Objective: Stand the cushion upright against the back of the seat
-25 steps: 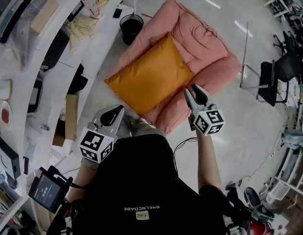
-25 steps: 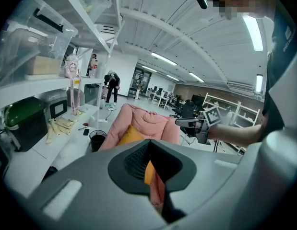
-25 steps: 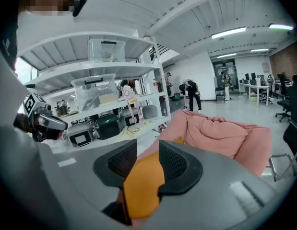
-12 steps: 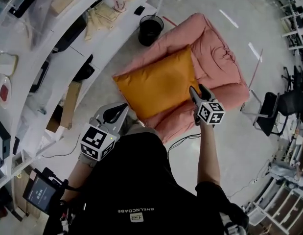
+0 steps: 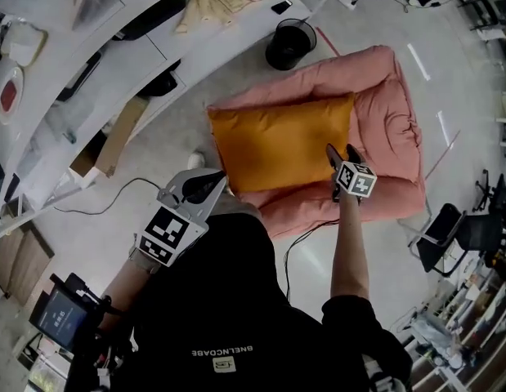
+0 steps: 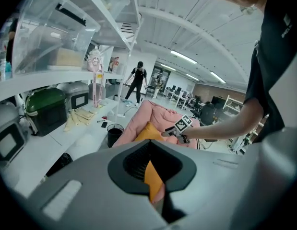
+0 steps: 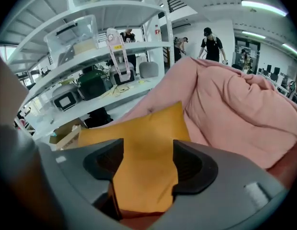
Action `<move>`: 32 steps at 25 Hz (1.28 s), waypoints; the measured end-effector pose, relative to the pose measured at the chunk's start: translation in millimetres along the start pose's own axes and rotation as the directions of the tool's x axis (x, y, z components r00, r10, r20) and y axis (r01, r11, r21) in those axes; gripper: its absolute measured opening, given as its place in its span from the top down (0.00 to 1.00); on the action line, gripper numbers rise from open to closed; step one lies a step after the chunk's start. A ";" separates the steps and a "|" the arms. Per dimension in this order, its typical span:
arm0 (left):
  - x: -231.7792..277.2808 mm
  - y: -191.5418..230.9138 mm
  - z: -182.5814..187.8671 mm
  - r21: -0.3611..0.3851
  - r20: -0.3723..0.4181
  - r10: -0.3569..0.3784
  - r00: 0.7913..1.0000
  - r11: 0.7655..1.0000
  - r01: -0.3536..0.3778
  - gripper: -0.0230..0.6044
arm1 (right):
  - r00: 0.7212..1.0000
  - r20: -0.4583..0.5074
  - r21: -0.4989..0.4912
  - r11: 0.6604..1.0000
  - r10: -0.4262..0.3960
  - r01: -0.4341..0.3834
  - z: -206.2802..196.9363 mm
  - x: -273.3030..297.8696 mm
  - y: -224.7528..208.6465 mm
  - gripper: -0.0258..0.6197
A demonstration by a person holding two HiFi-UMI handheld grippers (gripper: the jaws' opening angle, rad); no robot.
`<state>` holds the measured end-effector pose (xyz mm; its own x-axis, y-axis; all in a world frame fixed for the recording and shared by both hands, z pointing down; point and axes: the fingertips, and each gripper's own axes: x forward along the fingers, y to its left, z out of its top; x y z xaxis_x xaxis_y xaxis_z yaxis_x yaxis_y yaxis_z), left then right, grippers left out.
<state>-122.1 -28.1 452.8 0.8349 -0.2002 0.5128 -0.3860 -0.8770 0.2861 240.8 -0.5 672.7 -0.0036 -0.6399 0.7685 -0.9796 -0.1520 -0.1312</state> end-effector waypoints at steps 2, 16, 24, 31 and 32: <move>-0.1 3.3 -6.2 -0.049 -0.005 0.025 1.000 0.998 -0.025 0.94 | 0.999 -0.039 -0.006 1.000 -0.005 0.004 -6.5 18.9 -10.5 0.45; -2.7 9.5 -43.9 -0.151 -0.035 0.131 0.991 0.979 -0.135 0.94 | 0.977 -0.213 0.036 0.999 0.028 -0.021 -50.6 112.5 -43.2 0.34; -9.2 12.3 -53.6 -0.162 -0.042 0.152 0.988 0.974 -0.157 0.94 | 0.951 -0.304 0.084 0.996 0.048 -0.023 -57.4 132.2 -34.0 0.49; -11.4 4.3 -56.7 -0.153 -0.040 0.135 0.990 0.978 -0.139 0.94 | 0.970 -0.212 0.273 0.960 0.121 -0.060 -60.8 118.6 -16.3 0.89; -10.7 2.2 -57.1 -0.150 -0.041 0.126 0.991 0.980 -0.131 0.94 | 0.973 -0.196 0.277 0.959 0.119 -0.062 -60.4 114.4 -15.7 0.90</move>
<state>-154.3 -3.0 494.2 0.7627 -0.2913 0.5774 -0.5465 -0.7677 0.3346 243.7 -25.8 800.5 -0.1597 -0.4932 0.8552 -0.8836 -0.3148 -0.3465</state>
